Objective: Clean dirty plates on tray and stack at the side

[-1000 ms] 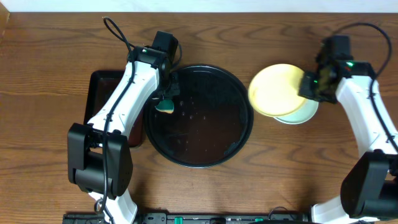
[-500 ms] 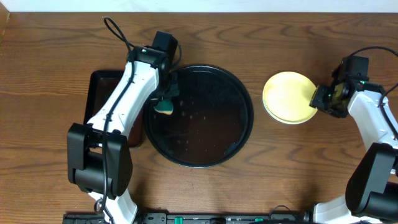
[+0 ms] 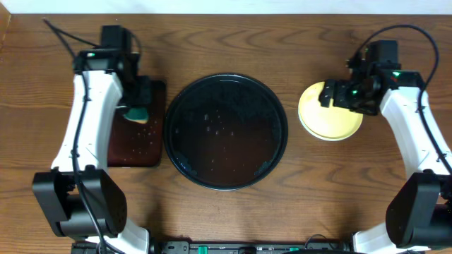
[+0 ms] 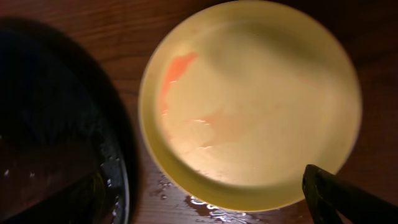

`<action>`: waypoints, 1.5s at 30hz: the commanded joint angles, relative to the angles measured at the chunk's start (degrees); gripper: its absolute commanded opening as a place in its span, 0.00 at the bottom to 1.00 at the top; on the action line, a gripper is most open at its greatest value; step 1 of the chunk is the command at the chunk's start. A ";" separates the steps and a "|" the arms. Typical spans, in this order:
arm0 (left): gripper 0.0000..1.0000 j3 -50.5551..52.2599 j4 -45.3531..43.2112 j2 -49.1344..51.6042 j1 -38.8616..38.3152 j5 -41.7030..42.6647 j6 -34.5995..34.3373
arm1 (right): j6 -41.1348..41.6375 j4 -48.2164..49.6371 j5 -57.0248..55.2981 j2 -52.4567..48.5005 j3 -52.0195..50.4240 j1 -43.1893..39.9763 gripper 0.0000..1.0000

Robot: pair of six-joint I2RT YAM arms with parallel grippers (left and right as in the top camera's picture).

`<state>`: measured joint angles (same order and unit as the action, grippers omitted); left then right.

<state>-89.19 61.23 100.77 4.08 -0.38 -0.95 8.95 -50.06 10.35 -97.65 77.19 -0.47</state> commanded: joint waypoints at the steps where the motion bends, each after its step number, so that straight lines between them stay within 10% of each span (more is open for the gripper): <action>1: 0.07 2.51 -1.01 3.15 3.13 -0.44 3.26 | -0.92 -0.09 0.42 0.98 0.66 2.03 0.99; 10: 0.08 5.66 -3.72 12.90 4.00 0.00 3.26 | -0.92 -0.13 0.42 0.98 0.66 3.61 0.99; 16: 0.75 5.33 -3.23 14.45 4.00 2.99 3.30 | -0.92 -0.57 0.24 1.01 0.70 3.56 0.99; 45: 0.78 -5.44 9.03 -13.11 3.93 2.97 -1.49 | -4.74 -46.12 1.95 18.91 39.21 3.54 0.99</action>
<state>-94.15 70.11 87.85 8.03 2.68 -1.69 5.30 -94.17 11.53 -84.23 115.09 2.87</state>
